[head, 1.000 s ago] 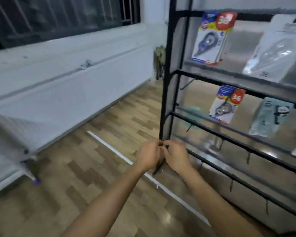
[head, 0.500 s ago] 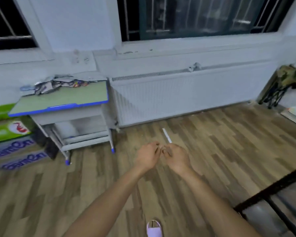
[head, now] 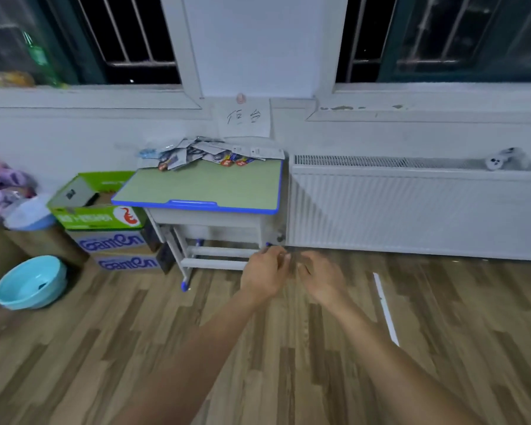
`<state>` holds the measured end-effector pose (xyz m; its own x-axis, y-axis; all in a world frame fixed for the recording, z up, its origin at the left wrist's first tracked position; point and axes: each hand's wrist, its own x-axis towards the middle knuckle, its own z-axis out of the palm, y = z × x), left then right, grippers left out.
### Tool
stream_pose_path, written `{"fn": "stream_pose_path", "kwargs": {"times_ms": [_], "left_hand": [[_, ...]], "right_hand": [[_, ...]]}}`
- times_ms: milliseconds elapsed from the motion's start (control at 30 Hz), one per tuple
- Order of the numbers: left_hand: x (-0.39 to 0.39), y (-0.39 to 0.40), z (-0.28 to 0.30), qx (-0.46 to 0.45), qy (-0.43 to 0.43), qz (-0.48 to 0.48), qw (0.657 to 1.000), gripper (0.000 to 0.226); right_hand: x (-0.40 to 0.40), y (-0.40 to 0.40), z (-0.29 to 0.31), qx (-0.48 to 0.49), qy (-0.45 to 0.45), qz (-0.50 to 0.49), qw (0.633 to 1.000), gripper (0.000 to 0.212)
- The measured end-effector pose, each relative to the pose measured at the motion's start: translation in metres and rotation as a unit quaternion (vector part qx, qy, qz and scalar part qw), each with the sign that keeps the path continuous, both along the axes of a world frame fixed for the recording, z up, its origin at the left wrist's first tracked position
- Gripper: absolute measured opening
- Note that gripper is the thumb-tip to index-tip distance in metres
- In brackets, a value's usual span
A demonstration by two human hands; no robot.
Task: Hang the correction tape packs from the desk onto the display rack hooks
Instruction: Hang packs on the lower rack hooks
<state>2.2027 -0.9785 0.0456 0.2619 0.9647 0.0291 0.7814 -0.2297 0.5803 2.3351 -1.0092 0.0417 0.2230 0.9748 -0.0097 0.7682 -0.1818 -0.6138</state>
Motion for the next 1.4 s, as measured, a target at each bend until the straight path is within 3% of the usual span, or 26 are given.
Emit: {"fn": "stream_pose_path", "kwargs": {"times_ms": [433, 733, 1133, 1400], "left_hand": [[-0.067, 0.26, -0.011, -0.015, 0.065, 0.062, 0.996, 0.043], [-0.057, 0.41, -0.03, -0.02, 0.128, 0.044, 0.991, 0.047], [-0.02, 0.605, -0.077, -0.151, 0.09, 0.142, 0.974, 0.052], [-0.011, 0.655, -0.106, -0.162, 0.125, 0.17, 0.964, 0.046]], "right_hand": [[-0.067, 0.263, -0.029, -0.034, 0.048, 0.056, 0.997, 0.04], [-0.046, 0.42, -0.054, -0.066, 0.067, 0.035, 0.995, 0.039], [-0.003, 0.661, -0.094, -0.083, -0.042, 0.069, 0.993, 0.057], [-0.018, 0.722, -0.131, -0.079, -0.136, 0.134, 0.978, 0.072]]}}
